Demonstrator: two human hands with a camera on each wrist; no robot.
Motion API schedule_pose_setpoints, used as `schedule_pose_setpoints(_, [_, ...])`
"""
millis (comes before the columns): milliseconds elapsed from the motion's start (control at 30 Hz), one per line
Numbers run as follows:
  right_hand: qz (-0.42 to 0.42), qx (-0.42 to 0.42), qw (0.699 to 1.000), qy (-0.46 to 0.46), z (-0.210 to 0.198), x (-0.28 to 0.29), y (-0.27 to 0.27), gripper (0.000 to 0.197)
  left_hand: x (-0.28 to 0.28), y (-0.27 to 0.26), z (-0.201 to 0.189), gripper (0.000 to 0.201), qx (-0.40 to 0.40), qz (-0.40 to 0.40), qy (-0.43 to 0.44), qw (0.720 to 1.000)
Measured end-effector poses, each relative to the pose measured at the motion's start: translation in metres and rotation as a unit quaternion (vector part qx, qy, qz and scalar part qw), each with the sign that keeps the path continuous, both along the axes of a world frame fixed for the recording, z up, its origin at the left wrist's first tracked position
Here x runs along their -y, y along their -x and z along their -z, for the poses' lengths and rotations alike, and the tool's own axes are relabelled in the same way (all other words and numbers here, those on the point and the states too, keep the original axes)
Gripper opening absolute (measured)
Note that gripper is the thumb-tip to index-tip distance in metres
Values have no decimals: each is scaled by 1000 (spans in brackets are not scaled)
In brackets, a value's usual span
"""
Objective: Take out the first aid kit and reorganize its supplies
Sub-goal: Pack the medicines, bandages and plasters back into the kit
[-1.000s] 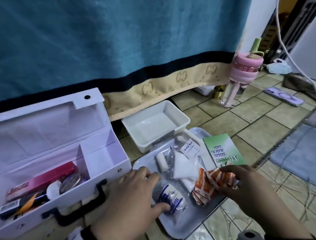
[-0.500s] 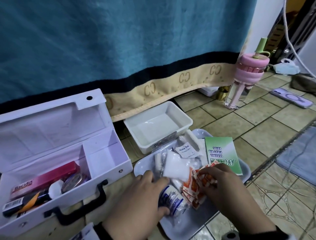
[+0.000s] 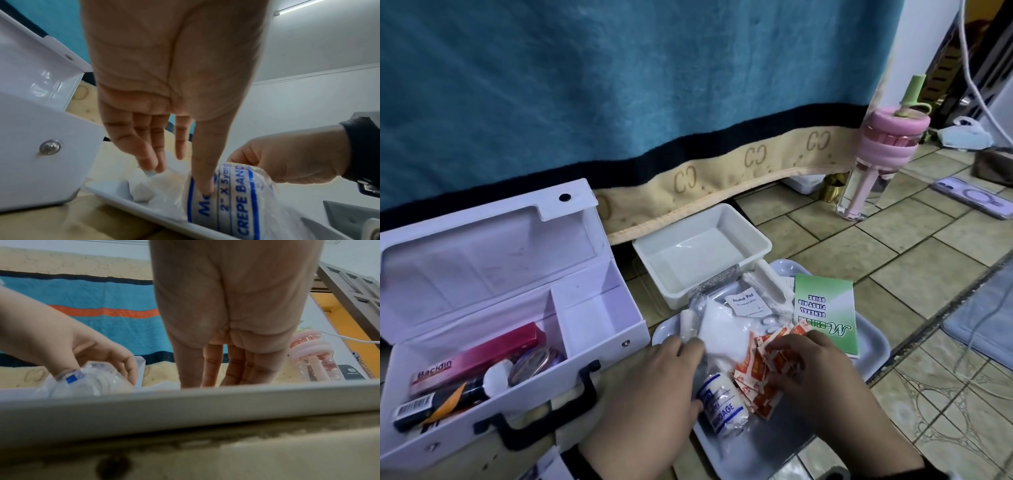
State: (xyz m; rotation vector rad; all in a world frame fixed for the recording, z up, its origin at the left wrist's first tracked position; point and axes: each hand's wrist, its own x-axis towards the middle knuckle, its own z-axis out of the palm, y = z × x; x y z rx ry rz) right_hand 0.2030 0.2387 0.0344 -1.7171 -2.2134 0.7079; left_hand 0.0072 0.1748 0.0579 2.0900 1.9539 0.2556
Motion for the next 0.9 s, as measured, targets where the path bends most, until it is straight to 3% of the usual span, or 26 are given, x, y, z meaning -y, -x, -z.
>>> schedule_pose_setpoints(100, [3,-11,1000,-4,-2,0,-4,34,1,-1,-1,64,27,59,7,998])
schedule_pose_setpoints(200, [6,-24,999,-22,-5,-1,-6,28,-1,-2,-1,60,24,95,36,995])
schedule_pose_setpoints(533, [-11,-30,999,-41,-3,0,-1,22,-2,3,5,41,48,15,37,998])
schedule_pose_setpoints(767, [1,-50,997,-65,-5,-6,-1,21,-1,7,1,49,33,8,17,999])
schedule_pose_setpoints(900, [4,-52,996,-67,-3,-8,0,20,0,8,-3,42,50,5,-10,999])
